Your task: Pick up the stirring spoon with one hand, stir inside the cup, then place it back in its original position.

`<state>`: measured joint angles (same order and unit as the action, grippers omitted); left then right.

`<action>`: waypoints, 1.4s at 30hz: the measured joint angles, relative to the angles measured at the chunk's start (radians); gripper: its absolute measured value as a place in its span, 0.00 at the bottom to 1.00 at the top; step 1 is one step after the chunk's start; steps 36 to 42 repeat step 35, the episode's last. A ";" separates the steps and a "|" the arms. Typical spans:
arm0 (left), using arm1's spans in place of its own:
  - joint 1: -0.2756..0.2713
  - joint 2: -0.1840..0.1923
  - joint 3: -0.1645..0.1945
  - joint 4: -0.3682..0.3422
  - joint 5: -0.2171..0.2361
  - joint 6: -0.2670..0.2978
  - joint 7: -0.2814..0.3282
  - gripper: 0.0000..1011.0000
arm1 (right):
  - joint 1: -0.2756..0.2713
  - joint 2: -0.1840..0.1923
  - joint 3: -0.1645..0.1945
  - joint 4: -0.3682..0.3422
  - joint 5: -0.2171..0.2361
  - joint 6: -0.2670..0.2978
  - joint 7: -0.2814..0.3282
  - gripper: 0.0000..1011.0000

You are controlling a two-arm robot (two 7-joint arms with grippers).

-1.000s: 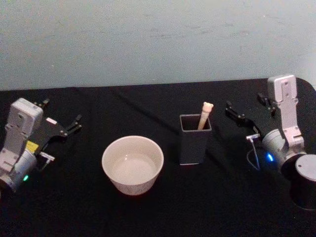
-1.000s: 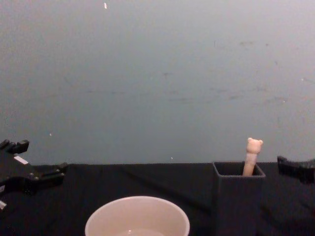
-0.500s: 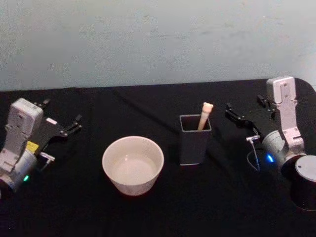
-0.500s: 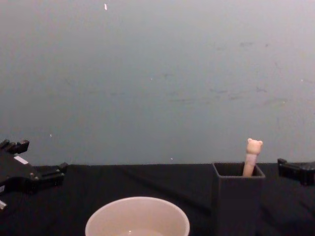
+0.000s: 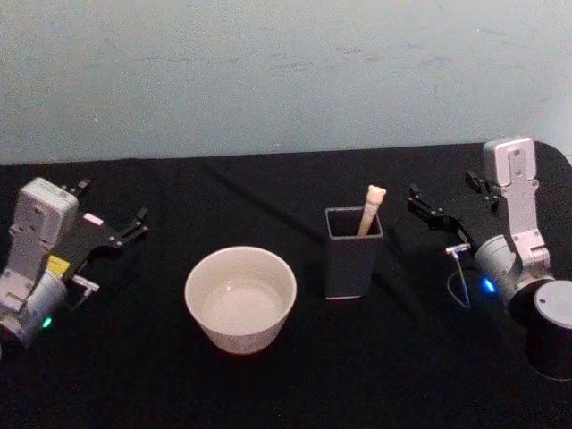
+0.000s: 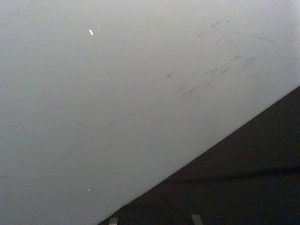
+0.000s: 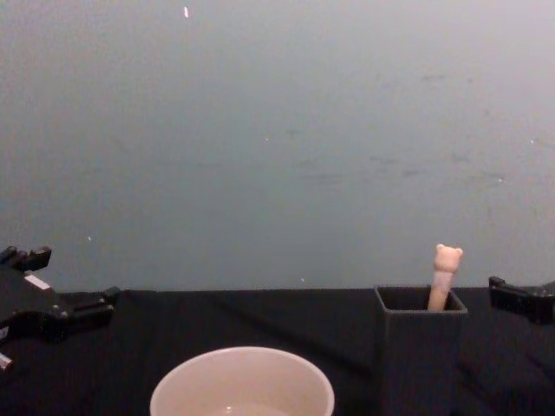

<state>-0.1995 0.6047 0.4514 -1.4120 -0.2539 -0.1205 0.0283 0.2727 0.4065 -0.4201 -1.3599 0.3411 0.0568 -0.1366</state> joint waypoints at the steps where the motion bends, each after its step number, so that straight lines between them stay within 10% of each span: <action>1: 0.000 0.000 0.000 0.000 0.000 0.000 0.000 0.99 | 0.000 0.000 0.000 0.000 0.000 0.000 0.000 0.99; 42: 0.000 0.000 0.000 0.000 0.000 0.000 0.000 0.99 | 0.001 0.000 0.000 0.000 0.000 -0.001 0.000 0.99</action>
